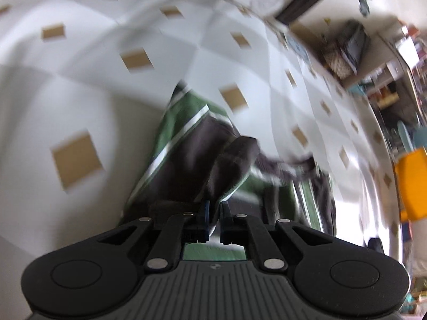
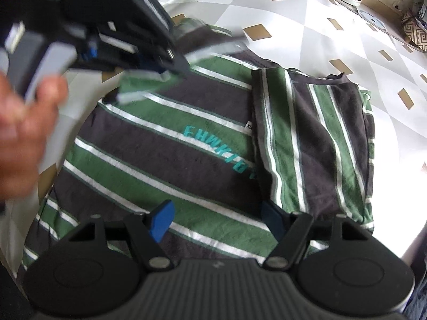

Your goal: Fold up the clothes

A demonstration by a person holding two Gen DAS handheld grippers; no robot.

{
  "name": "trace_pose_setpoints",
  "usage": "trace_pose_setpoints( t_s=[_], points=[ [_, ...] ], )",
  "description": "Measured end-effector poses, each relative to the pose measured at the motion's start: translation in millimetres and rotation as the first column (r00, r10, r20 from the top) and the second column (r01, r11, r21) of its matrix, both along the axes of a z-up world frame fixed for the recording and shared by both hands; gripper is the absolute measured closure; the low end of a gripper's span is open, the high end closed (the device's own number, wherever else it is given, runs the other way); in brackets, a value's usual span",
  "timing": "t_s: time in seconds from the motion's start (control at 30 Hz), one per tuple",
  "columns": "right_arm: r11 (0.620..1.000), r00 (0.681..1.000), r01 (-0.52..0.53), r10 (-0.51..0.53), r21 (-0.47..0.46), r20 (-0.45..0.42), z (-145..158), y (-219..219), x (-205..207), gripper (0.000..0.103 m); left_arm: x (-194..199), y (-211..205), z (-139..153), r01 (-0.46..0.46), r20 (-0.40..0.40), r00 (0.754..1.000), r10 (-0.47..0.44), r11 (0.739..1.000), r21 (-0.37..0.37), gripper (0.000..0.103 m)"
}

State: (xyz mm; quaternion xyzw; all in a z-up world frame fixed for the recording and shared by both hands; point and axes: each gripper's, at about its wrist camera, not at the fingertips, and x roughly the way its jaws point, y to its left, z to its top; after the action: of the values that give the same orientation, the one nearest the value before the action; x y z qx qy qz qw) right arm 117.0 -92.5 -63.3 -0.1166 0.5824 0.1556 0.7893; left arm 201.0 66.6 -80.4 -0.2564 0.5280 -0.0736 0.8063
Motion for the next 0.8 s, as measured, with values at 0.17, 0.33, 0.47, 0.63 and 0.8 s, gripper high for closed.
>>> trace_pose_setpoints(
  t_s=[0.17, 0.33, 0.47, 0.63, 0.8],
  points=[
    [1.0, 1.0, -0.012, 0.012, -0.009, 0.0, 0, 1, 0, 0.032, -4, -20, -4, 0.082, -0.027, 0.996, -0.083, 0.996, -0.027, 0.098],
    [1.0, 1.0, -0.003, 0.003, -0.01, 0.011, 2, -3, 2, 0.032, -4, -14, 2, 0.071, -0.021, 0.997, -0.072, 0.996, -0.049, 0.095],
    [0.999, 0.998, 0.048, -0.049, 0.026, 0.033, 9, -13, 9, 0.032, 0, 8, 18, -0.002, 0.022, 1.0, 0.003, 0.998, -0.057, 0.087],
    [0.98, 0.985, 0.153, -0.161, 0.126, 0.064, 22, -34, 26, 0.032, 3, 29, 22, -0.064, 0.024, 0.998, 0.065, 0.997, -0.046, 0.081],
    [0.948, 0.961, 0.23, -0.257, 0.217, 0.104, 31, -47, 45, 0.032, -2, 42, 8, -0.097, -0.047, 0.994, 0.097, 0.995, 0.016, 0.081]
  ],
)
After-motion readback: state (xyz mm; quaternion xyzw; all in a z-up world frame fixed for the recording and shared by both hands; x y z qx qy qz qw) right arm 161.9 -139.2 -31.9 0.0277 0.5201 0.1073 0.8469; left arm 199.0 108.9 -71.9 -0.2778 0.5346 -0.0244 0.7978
